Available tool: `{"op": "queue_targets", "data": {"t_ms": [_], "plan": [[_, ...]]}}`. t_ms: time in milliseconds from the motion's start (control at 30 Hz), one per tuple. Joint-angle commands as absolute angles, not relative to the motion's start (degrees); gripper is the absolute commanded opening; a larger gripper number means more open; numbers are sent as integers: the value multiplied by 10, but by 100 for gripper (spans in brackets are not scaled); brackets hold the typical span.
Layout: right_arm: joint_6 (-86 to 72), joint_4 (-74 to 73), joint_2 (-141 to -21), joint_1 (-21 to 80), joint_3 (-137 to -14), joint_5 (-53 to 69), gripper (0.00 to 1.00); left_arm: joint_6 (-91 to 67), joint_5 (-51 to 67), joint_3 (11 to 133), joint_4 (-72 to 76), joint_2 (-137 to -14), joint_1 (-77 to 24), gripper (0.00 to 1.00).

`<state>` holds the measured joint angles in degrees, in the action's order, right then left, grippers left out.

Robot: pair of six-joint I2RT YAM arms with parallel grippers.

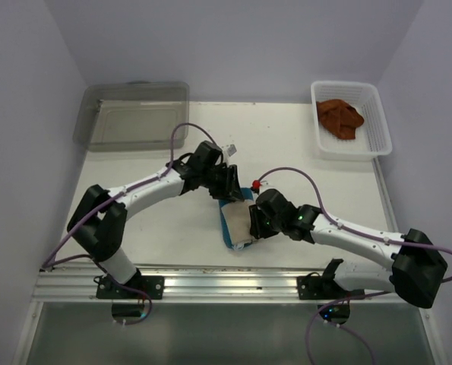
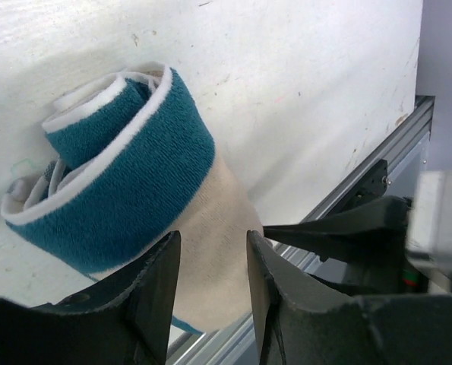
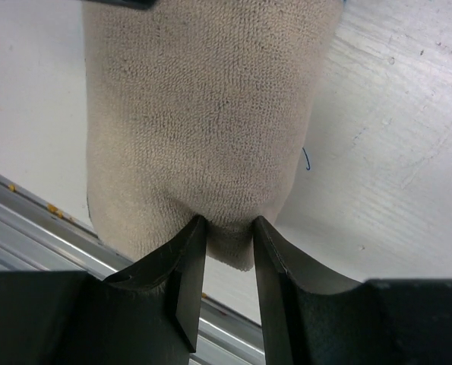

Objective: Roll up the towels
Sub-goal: Place the rolled towel into the container

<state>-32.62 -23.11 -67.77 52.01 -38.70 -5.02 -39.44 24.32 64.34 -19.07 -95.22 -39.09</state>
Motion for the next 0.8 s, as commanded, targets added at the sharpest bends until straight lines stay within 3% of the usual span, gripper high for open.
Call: {"op": "queue_targets", "data": {"t_ms": [0,67,200,333,367,467,767], "plan": [[-336,-190,-681,520,-387,-63,35,-390,208,680,-234,-876,-392,45],[-331,-192,-678,520,-390,-64,35,-398,180,674,-253,-843,-392,48],[-325,-197,-678,520,-397,-63,35,-415,128,632,-280,-812,-392,69],[-322,-199,-684,520,-403,-62,36,-433,130,578,-273,-808,-393,78],[-321,-199,-684,520,-404,-61,36,-436,128,569,-270,-807,-393,87],[-317,-201,-685,521,-408,-62,36,-442,129,539,-254,-804,-393,99],[-313,-206,-692,523,-411,-65,36,-448,169,512,-175,-848,-393,100]]}}
